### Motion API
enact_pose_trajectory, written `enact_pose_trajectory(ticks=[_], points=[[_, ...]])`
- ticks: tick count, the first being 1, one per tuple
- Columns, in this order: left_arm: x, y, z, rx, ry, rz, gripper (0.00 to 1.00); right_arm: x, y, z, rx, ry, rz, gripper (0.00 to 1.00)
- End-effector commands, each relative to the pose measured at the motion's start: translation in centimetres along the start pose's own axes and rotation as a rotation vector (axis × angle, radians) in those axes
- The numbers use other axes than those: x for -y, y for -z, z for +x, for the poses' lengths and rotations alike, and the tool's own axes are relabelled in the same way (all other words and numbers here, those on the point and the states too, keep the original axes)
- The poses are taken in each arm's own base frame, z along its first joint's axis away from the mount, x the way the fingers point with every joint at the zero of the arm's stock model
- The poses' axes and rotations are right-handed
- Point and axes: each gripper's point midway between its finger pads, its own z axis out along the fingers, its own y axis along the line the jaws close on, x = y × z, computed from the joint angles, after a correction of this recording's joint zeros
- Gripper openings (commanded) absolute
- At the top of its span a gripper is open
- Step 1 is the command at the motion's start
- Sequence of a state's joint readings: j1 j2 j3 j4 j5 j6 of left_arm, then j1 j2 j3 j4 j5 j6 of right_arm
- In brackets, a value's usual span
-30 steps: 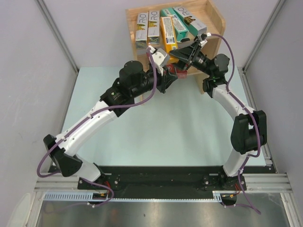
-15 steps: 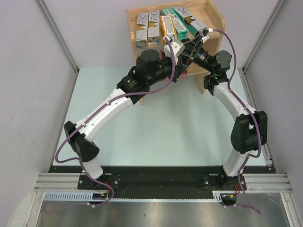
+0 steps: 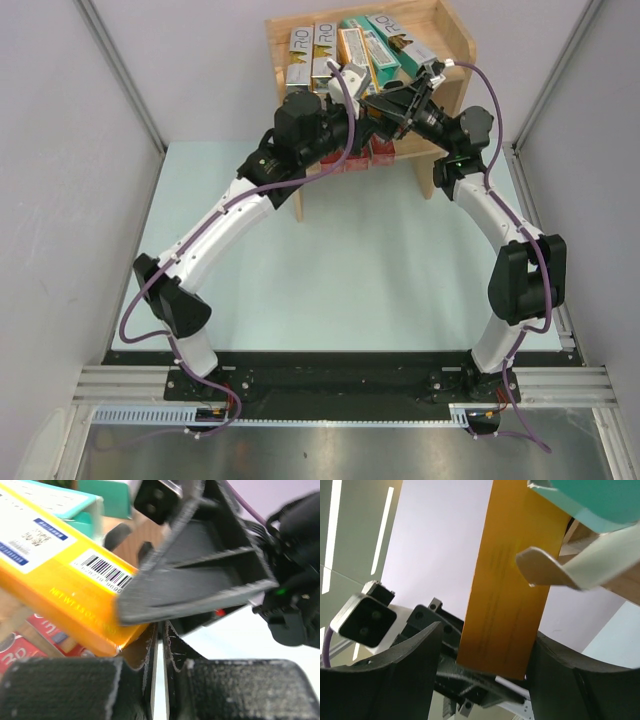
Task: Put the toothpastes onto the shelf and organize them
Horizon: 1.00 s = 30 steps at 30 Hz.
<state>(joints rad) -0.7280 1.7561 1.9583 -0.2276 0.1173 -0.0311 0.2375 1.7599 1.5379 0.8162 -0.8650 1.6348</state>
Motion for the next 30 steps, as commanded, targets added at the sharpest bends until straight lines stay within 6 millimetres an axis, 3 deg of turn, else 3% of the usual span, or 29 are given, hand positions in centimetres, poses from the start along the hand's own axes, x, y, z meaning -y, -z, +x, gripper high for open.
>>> enact_pose_trajectory(ticks=[1, 12, 30], points=[[-1.6, 0.6, -4.6, 0.125, 0.016, -0.028, 0.12, -3.7, -0.2, 0.0, -0.017, 0.075, -0.083, 0.68], [-2.8, 0.0, -6.4, 0.176, 0.045, -0.036, 0.13, -4.1, -0.1, -0.5, -0.012, 0.078, -0.095, 0.68], [-6.6, -1.7, -5.7, 0.168, 0.097, -0.088, 0.16, -3.9, 0.5, -2.8, 0.028, 0.127, -0.072, 0.68]])
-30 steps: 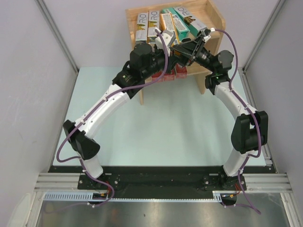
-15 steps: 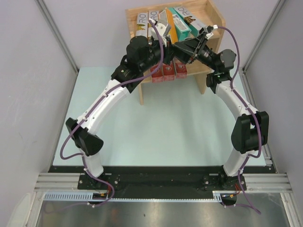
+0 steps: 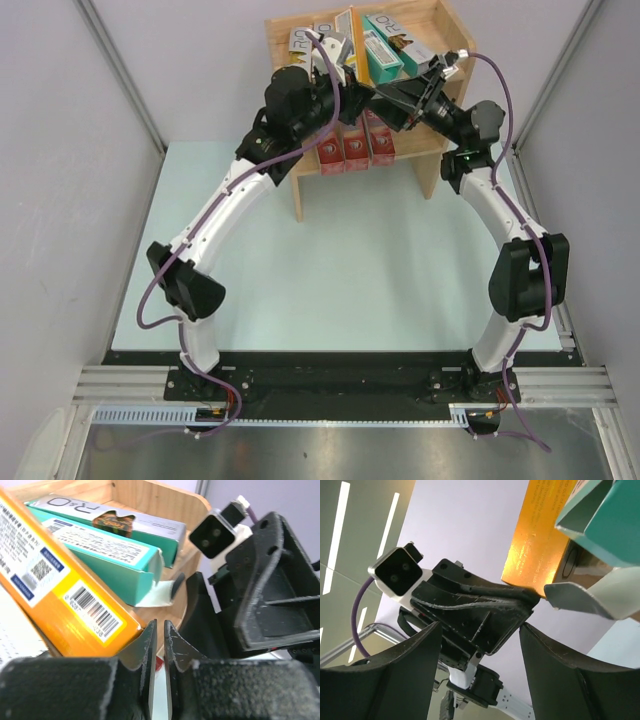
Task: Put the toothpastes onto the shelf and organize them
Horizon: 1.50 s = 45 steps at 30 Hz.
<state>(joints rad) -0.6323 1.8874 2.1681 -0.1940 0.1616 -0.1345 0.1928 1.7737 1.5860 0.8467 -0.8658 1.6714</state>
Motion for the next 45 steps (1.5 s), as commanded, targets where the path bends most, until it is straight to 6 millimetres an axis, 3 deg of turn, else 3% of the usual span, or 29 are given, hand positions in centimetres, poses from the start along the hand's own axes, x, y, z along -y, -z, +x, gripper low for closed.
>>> enact_pose_trajectory(ticks=[1, 3, 8, 12, 13, 15, 16, 18, 22, 23, 26, 27, 29, 30, 31, 32, 33, 37, 42, 43, 45], points=[[-2.2, -0.1, -2.0, 0.059, 0.011, -0.046, 0.16, -2.1, -0.4, -1.0, 0.0, 0.089, -0.033, 0.68], [-2.6, -0.1, -2.2, 0.064, 0.016, -0.053, 0.16, -2.5, -0.7, -1.3, 0.003, 0.125, -0.034, 0.68], [-3.3, -0.5, -2.6, 0.075, 0.022, -0.055, 0.16, -1.4, -1.3, -2.4, 0.033, 0.166, 0.036, 0.68], [-1.8, 0.0, -3.4, 0.089, 0.016, 0.018, 0.19, -0.1, -1.9, -3.3, 0.06, 0.198, 0.111, 0.68], [-1.4, 0.3, -3.7, 0.097, 0.014, 0.036, 0.2, -0.6, -2.3, -3.8, 0.073, 0.256, 0.117, 0.68], [-0.6, 1.2, -4.8, 0.13, 0.012, 0.063, 0.23, 0.5, -2.7, -4.2, 0.08, 0.265, 0.176, 0.68], [-0.4, 1.7, -5.3, 0.14, 0.011, 0.063, 0.25, -0.2, -3.2, -4.6, 0.091, 0.332, 0.18, 0.69], [-0.2, 2.6, -6.3, 0.16, 0.003, 0.061, 0.29, 1.2, -3.5, -4.8, 0.091, 0.324, 0.233, 0.68], [0.6, 4.4, -7.9, 0.189, -0.007, 0.077, 0.47, 2.1, -4.3, -5.1, 0.094, 0.388, 0.287, 0.69], [1.0, 5.5, -9.2, 0.214, -0.013, 0.079, 0.49, 2.8, -4.2, -5.2, 0.095, 0.385, 0.31, 0.68], [1.3, 6.9, -9.4, 0.225, -0.018, 0.077, 0.54, 3.5, -4.0, -5.6, 0.108, 0.411, 0.344, 0.69], [1.9, 8.7, -11.1, 0.269, -0.03, 0.08, 0.55, 3.5, -4.0, -5.9, 0.123, 0.426, 0.351, 0.68], [1.6, 9.6, -9.9, 0.244, -0.024, 0.06, 0.57, 4.0, -3.8, -5.9, 0.121, 0.436, 0.388, 0.68], [2.3, 11.7, -11.9, 0.304, -0.037, 0.062, 0.59, 4.4, -3.9, -6.2, 0.129, 0.447, 0.407, 0.69], [2.0, 11.8, -10.4, 0.285, -0.03, 0.053, 0.6, 4.4, -4.0, -6.3, 0.133, 0.46, 0.419, 0.69], [2.1, 12.8, -10.5, 0.295, -0.028, 0.049, 0.61, 5.2, -4.1, -5.9, 0.117, 0.474, 0.45, 0.69], [2.2, 13.5, -10.5, 0.3, -0.027, 0.043, 0.62, 4.2, -4.4, -6.4, 0.14, 0.51, 0.454, 0.69], [2.3, 17.0, -9.0, 0.298, -0.019, 0.016, 0.65, 5.0, -5.0, -6.3, 0.16, 0.603, 0.541, 0.69], [2.3, 19.6, -7.4, 0.286, -0.009, -0.006, 0.67, 6.0, -5.3, -6.4, 0.218, 0.703, 0.65, 0.7], [2.2, 19.7, -6.3, 0.264, -0.002, -0.011, 0.67, 6.0, -5.3, -6.6, 0.224, 0.726, 0.662, 0.74], [2.2, 20.8, -6.1, 0.266, -0.001, -0.02, 0.67, 6.4, -5.5, -6.8, 0.231, 0.731, 0.671, 0.76]])
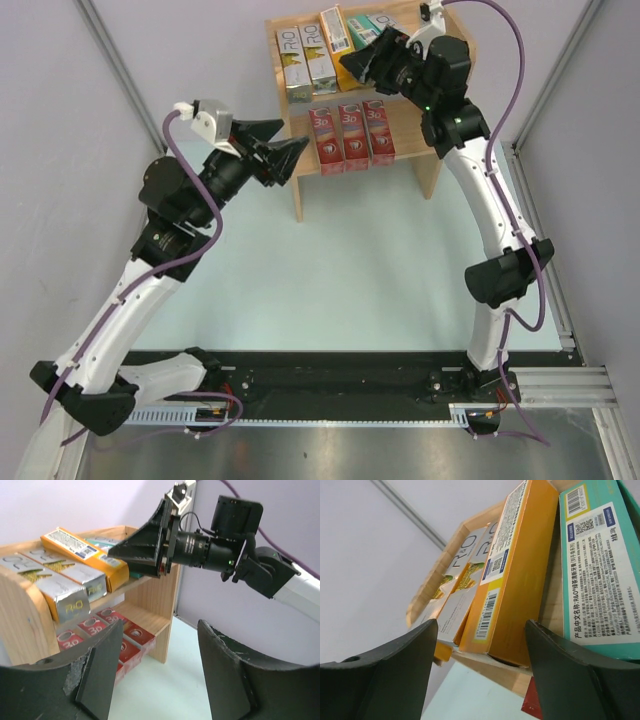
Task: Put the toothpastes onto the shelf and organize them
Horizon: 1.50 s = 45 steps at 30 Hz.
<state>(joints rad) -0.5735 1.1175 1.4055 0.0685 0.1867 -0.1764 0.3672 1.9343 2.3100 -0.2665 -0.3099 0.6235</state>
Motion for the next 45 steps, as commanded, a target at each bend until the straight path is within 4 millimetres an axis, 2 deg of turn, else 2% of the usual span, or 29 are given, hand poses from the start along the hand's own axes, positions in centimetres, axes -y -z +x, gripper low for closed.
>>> enact_pose_trajectory(ticks=[1, 2, 7, 11, 15, 17, 18, 19, 20, 21, 24, 25, 26, 28, 29, 31, 32, 34, 35, 36, 38, 41, 42, 45], points=[[-0.6, 1.7, 1.4, -0.019, 0.015, -0.042, 0.67, 2.9, -1.3, 1.1, 0.008, 0.074, 0.131, 0.8], [-0.6, 2.2, 1.3, -0.015, 0.014, -0.047, 0.67, 3.0, -1.7, 1.0, 0.012, 0.073, 0.126, 0.82], [-1.1, 3.5, 3.0, -0.048, 0.021, -0.08, 0.68, 3.4, -3.1, 1.2, 0.03, 0.045, 0.109, 0.93], [-1.2, 4.0, 3.5, -0.057, 0.023, -0.088, 0.68, 3.9, -3.7, 1.1, 0.048, 0.024, 0.117, 0.96], [-1.2, 4.1, 4.1, -0.076, 0.024, -0.085, 0.72, 2.8, -2.8, 0.4, 0.053, 0.033, 0.094, 0.97], [-1.3, 4.2, 4.5, -0.088, 0.021, -0.088, 0.8, 1.5, -2.0, 0.2, 0.051, 0.042, 0.074, 0.97], [-1.3, 4.2, 4.7, -0.092, 0.022, -0.089, 0.83, 2.2, -1.9, 1.4, 0.025, 0.048, 0.092, 0.97], [-1.4, 4.3, 4.8, -0.096, 0.022, -0.096, 0.88, 0.2, -0.5, -0.2, 0.067, 0.065, 0.06, 0.97], [-1.5, 4.4, 5.0, -0.104, 0.026, -0.102, 0.97, 0.1, 0.0, -0.1, 0.067, 0.07, 0.064, 0.98], [-1.6, 4.3, 5.1, -0.104, 0.028, -0.107, 1.0, -0.4, 0.5, 0.0, 0.072, 0.081, 0.061, 0.98], [-1.9, 4.5, 6.4, -0.156, 0.038, -0.122, 1.0, -1.9, 3.2, -0.4, 0.099, 0.104, 0.064, 1.0], [-1.9, 4.6, 6.5, -0.161, 0.041, -0.124, 1.0, -1.1, 3.5, 0.9, 0.077, 0.118, 0.084, 1.0], [-1.9, 4.7, 6.7, -0.17, 0.045, -0.129, 1.0, -2.4, 5.3, -0.4, 0.114, 0.132, 0.081, 1.0], [-2.1, 5.0, 7.5, -0.194, 0.054, -0.141, 1.0, -3.0, 6.5, 0.1, 0.123, 0.163, 0.088, 1.0], [-2.1, 5.3, 7.5, -0.193, 0.058, -0.143, 1.0, -3.0, 8.1, 0.1, 0.137, 0.169, 0.108, 1.0], [-2.2, 5.8, 8.3, -0.202, 0.067, -0.15, 1.0, -3.3, 9.7, -0.1, 0.166, 0.182, 0.121, 1.0], [-2.2, 5.9, 8.6, -0.206, 0.07, -0.152, 1.0, -3.1, 11.1, 0.6, 0.161, 0.185, 0.127, 1.0], [-2.5, 6.6, 9.3, -0.212, 0.08, -0.175, 1.0, -2.5, 12.8, 0.6, 0.185, 0.185, 0.167, 1.0], [-2.7, 6.8, 9.7, -0.221, 0.086, -0.189, 1.0, -1.5, 13.3, 1.9, 0.161, 0.184, 0.192, 1.0], [-2.9, 7.2, 10.4, -0.236, 0.093, -0.202, 1.0, -2.1, 14.8, 1.3, 0.184, 0.188, 0.187, 0.99], [-3.3, 7.6, 11.4, -0.257, 0.1, -0.227, 1.0, -1.6, 15.9, 1.9, 0.171, 0.19, 0.215, 1.0], [-3.8, 8.3, 13.3, -0.303, 0.124, -0.258, 1.0, -0.2, 17.6, 3.9, 0.118, 0.199, 0.272, 1.0], [-3.9, 8.5, 14.1, -0.323, 0.132, -0.263, 1.0, 0.8, 18.0, 5.0, 0.089, 0.208, 0.302, 1.0], [-4.7, 9.0, 15.7, -0.348, 0.14, -0.31, 1.0, 2.0, 19.4, 5.9, 0.079, 0.216, 0.352, 1.0]])
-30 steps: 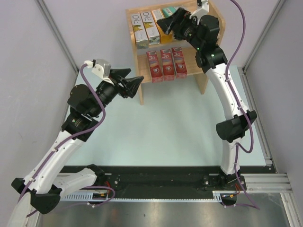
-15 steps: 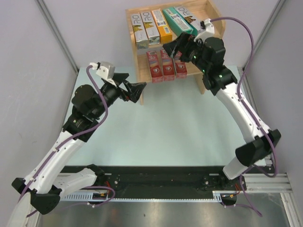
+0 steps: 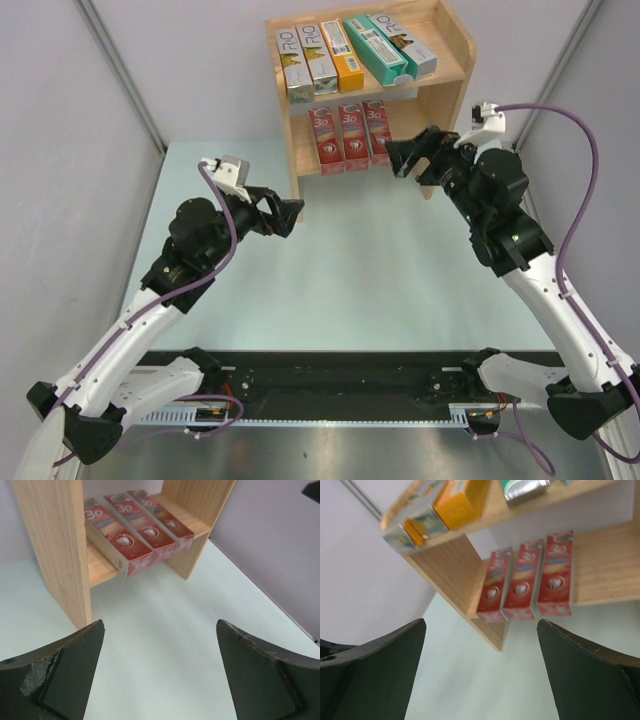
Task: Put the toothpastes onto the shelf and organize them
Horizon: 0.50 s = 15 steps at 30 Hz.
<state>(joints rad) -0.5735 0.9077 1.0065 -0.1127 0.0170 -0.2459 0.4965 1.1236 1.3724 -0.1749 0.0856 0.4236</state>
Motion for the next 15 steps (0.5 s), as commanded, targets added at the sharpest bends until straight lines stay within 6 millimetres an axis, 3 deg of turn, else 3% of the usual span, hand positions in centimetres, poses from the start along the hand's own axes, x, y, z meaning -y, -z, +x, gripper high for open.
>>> enact_pose_trajectory(ticks=[1, 8, 15], points=[[-1.4, -0.1, 2.0, -0.032, 0.045, -0.069, 1.0, 3.6, 1.4, 3.4, -0.064, 0.051, 0.129, 1.0], [-2.2, -0.3, 4.3, -0.072, 0.064, -0.1, 1.0, 8.1, 2.9, 8.3, -0.156, 0.09, 0.25, 1.0], [-2.4, -0.7, 5.7, -0.096, 0.08, -0.103, 1.0, 10.9, 3.0, 10.5, -0.206, 0.072, 0.286, 1.0]])
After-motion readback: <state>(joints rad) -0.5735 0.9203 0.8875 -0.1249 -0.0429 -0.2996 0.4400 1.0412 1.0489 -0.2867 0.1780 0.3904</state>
